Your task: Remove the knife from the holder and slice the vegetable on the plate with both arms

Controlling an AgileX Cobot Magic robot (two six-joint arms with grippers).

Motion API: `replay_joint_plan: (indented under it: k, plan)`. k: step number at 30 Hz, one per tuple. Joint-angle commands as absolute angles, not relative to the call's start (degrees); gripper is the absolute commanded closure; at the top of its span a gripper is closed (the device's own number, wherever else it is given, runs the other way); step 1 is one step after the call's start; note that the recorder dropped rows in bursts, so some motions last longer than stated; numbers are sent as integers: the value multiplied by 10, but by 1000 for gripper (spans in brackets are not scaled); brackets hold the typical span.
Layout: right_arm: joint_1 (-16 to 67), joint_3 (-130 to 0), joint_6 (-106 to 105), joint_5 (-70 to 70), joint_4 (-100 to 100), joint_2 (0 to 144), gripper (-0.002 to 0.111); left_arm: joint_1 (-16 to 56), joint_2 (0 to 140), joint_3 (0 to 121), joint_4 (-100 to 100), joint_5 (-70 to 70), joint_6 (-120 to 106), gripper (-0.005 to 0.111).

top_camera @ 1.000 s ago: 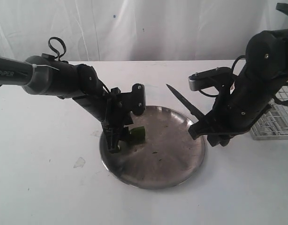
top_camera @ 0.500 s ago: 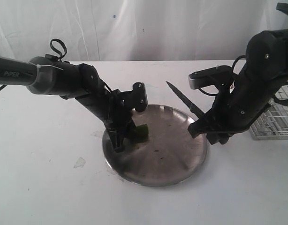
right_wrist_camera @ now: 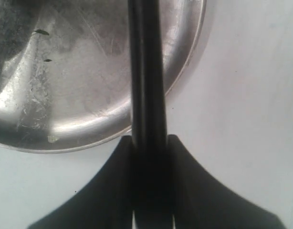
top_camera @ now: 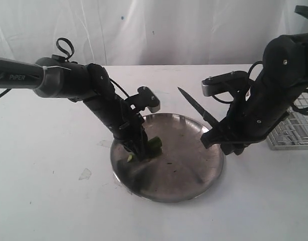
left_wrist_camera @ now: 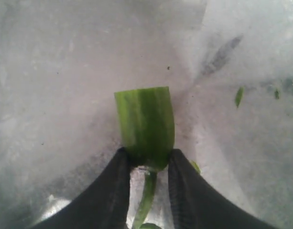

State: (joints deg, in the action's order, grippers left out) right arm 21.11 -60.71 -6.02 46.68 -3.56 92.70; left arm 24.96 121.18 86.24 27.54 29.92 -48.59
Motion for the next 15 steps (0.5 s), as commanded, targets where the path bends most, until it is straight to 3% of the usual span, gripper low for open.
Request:
replay_joint_plan:
  k: [1,3,6,12,15]
  plan:
    - [211,-604,-58,467,-33,924,108,254,1214,864,283,328,-478,61]
    - [211,-604,-67,477,-51,924,108,254,1207,867,278,330,-478,46]
    - [219,-604,-91,486,-69,924,108,254,1192,883,245,356,-478,40]
    - [263,-604,-150,484,-80,924,108,253,1130,920,118,448,-451,40]
    - [274,-604,-183,479,-79,927,108,247,1101,921,78,444,-378,54]
